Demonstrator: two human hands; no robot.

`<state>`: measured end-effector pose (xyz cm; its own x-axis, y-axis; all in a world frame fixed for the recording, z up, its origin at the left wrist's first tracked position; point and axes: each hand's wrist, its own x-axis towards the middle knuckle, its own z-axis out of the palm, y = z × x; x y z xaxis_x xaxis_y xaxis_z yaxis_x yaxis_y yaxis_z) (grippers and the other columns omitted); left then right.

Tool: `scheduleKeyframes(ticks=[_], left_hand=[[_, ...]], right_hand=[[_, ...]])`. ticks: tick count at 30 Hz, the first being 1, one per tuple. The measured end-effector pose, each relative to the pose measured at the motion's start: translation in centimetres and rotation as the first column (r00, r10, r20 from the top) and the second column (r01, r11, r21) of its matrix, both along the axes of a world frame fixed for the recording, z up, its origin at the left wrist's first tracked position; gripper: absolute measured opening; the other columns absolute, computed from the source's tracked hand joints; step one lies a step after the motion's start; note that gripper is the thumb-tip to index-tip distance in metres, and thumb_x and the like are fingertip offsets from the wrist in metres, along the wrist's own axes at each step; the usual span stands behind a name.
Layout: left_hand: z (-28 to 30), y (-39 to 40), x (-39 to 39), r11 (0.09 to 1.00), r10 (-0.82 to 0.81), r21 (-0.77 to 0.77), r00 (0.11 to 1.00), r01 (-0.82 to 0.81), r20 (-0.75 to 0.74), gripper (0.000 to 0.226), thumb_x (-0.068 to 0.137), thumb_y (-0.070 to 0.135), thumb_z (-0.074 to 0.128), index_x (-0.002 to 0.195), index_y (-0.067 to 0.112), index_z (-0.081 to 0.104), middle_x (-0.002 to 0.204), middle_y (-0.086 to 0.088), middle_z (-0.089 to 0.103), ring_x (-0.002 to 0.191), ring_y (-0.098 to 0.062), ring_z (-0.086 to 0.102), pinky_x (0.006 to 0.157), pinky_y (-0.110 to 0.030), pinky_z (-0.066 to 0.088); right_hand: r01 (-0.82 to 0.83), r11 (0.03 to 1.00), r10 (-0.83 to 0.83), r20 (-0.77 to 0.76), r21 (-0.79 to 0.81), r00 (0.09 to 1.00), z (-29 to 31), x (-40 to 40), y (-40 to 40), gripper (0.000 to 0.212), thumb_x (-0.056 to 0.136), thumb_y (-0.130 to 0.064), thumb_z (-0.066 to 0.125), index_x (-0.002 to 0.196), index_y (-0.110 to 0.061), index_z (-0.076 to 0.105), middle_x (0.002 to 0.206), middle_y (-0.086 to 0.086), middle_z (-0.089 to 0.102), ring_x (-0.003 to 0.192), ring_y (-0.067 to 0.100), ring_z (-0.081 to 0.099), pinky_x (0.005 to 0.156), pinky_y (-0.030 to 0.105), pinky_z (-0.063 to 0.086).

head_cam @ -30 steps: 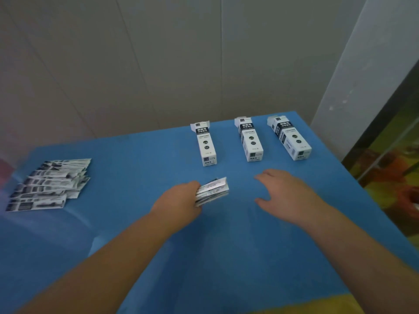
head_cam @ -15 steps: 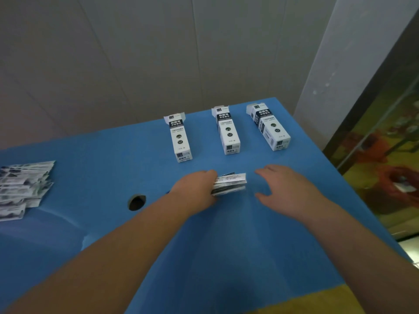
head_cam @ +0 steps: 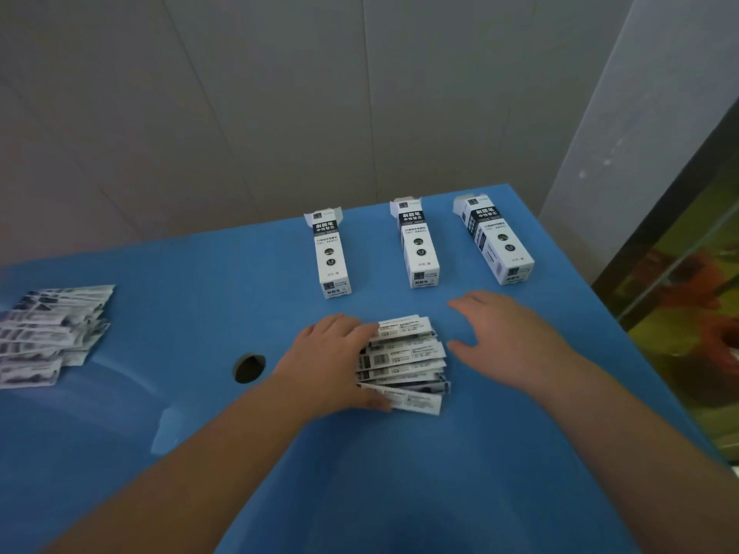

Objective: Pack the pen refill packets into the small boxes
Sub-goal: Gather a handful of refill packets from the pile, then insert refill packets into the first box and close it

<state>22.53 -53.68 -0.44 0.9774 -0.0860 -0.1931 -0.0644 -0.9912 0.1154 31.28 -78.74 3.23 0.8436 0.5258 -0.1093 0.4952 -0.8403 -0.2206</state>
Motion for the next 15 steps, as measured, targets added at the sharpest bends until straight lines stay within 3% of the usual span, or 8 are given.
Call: scheduleKeyframes(ticks=[3,5,9,12,15], left_hand=[[0.5,0.2,-0.7,0.999,0.015,-0.048,0.999,-0.014,0.03,0.109,0.065,0.096,0.038,0.156,0.036,0.024,0.16,0.011,0.028,0.15,-0.014,0.017,0.121,-0.041,0.016],[0.6,0.5,-0.6,0.979,0.107,-0.182,0.99,-0.089,0.093,0.097,0.075,0.092,0.034,0.153,0.034,0.033,0.157,0.011,0.035,0.145,-0.011,0.025,0.117,-0.036,0.023],[0.5,1.9,2.8,0.834,0.449,-0.435,0.876,-0.339,0.178,0.069,0.087,0.063,0.06,0.143,0.023,0.047,0.14,0.004,0.049,0.133,-0.016,0.042,0.108,-0.035,0.037],[0.6,3.3,7.4,0.717,0.618,-0.511,0.772,-0.473,0.152,0.077,0.083,0.056,0.07,0.142,0.013,0.046,0.134,-0.006,0.048,0.13,-0.026,0.043,0.108,-0.042,0.039],[0.6,4.5,11.7,0.718,0.648,-0.395,0.757,-0.573,0.08,0.097,0.075,0.07,0.069,0.145,0.01,0.038,0.141,-0.014,0.042,0.135,-0.034,0.035,0.11,-0.045,0.031]], right_hand=[[-0.008,1.0,0.008,0.002,0.013,1.0,-0.1,0.6,0.4,0.056,0.093,-0.045,0.059,0.144,-0.026,0.047,0.136,-0.005,0.054,0.129,0.02,0.049,0.101,0.038,0.046],[-0.011,1.0,0.011,0.002,0.025,1.0,-0.3,1.0,0.6,0.056,0.093,-0.045,0.058,0.145,-0.027,0.046,0.136,-0.007,0.053,0.13,0.019,0.048,0.101,0.037,0.045],[-0.02,0.999,0.021,-0.016,0.035,1.0,-0.7,1.4,1.0,0.055,0.094,-0.044,0.058,0.145,-0.026,0.046,0.136,-0.006,0.053,0.129,0.019,0.048,0.103,0.037,0.045],[-0.029,0.998,0.03,-0.028,0.05,0.999,-0.8,1.6,1.3,0.056,0.095,-0.044,0.058,0.146,-0.025,0.045,0.14,-0.005,0.053,0.131,0.019,0.047,0.106,0.038,0.044],[-0.041,0.997,0.043,-0.028,0.059,0.999,-0.9,1.5,1.7,0.056,0.096,-0.044,0.058,0.146,-0.025,0.045,0.141,-0.005,0.053,0.131,0.019,0.048,0.107,0.038,0.043]])
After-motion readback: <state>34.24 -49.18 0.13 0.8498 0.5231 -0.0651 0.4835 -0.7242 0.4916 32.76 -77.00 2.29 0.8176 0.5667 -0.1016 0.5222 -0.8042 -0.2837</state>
